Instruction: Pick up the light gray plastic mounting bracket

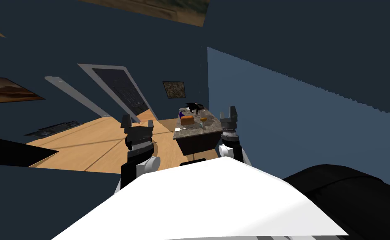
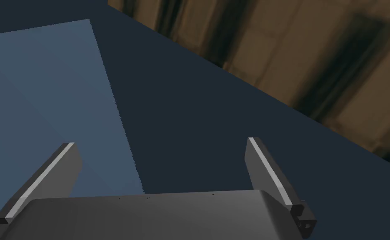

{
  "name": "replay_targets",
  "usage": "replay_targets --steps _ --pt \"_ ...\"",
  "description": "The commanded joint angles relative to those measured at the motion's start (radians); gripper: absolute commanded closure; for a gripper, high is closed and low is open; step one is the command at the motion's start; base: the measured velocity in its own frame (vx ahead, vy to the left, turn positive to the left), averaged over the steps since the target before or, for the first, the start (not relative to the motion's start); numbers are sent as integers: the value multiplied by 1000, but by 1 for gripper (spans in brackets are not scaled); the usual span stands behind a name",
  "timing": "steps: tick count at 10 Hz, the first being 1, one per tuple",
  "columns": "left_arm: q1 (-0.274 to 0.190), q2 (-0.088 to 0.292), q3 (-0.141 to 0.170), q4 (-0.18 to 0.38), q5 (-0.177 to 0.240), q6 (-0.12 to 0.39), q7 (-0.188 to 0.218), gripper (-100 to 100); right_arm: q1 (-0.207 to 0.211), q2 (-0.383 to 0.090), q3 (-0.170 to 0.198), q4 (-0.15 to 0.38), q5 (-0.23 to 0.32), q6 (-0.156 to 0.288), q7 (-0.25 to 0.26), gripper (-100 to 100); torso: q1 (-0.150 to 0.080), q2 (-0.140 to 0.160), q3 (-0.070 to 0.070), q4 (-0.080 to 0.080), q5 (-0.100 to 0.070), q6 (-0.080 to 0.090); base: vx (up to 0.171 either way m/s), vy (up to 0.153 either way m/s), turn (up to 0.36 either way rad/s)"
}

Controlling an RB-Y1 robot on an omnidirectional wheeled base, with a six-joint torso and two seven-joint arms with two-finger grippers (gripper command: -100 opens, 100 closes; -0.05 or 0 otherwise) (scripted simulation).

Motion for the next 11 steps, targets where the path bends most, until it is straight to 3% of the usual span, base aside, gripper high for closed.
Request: replay_targets --steps 1,11 --pt "0 0 0 0 0 0 0 0 -1 -37 -5 7 -2 6 1 -100 0 0 0 0 0 0 -2 2 65" --pt "0 0 0 0 0 0 0 0 -13 -312 -74 109 -25 87 16 -100 1 0 0 0 0 0 -6 13 120"
